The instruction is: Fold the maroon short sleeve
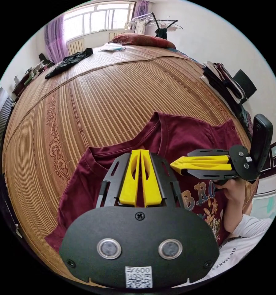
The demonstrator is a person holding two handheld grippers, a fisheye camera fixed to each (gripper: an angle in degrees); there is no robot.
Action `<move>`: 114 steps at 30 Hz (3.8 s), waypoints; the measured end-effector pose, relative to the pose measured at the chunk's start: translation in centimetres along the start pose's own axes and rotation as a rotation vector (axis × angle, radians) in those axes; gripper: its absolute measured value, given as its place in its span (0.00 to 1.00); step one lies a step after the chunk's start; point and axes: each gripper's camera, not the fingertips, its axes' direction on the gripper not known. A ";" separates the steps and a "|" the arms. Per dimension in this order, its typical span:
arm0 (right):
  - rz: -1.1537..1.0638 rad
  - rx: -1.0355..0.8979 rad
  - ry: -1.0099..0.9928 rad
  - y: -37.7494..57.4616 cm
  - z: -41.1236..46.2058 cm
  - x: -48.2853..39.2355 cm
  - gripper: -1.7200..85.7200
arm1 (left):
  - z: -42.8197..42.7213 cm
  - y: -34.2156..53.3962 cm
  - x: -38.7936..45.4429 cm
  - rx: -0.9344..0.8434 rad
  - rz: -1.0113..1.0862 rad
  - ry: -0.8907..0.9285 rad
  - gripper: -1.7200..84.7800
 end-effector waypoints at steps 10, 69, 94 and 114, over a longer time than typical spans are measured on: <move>-0.016 -0.006 0.030 -0.4 0.4 -0.5 0.01 | 0.8 -0.4 1.3 0.046 -0.001 -0.065 0.02; -0.002 -0.004 0.010 -0.6 1.6 -1.2 0.01 | -7.2 5.1 9.3 0.333 0.091 -0.310 0.03; 0.000 -0.013 0.015 -0.9 2.2 -1.5 0.01 | 4.1 4.6 9.1 0.099 0.133 -0.294 0.03; 0.031 -0.001 -0.045 -1.0 2.1 0.0 0.01 | -8.7 9.7 4.7 0.433 -0.113 -0.405 0.02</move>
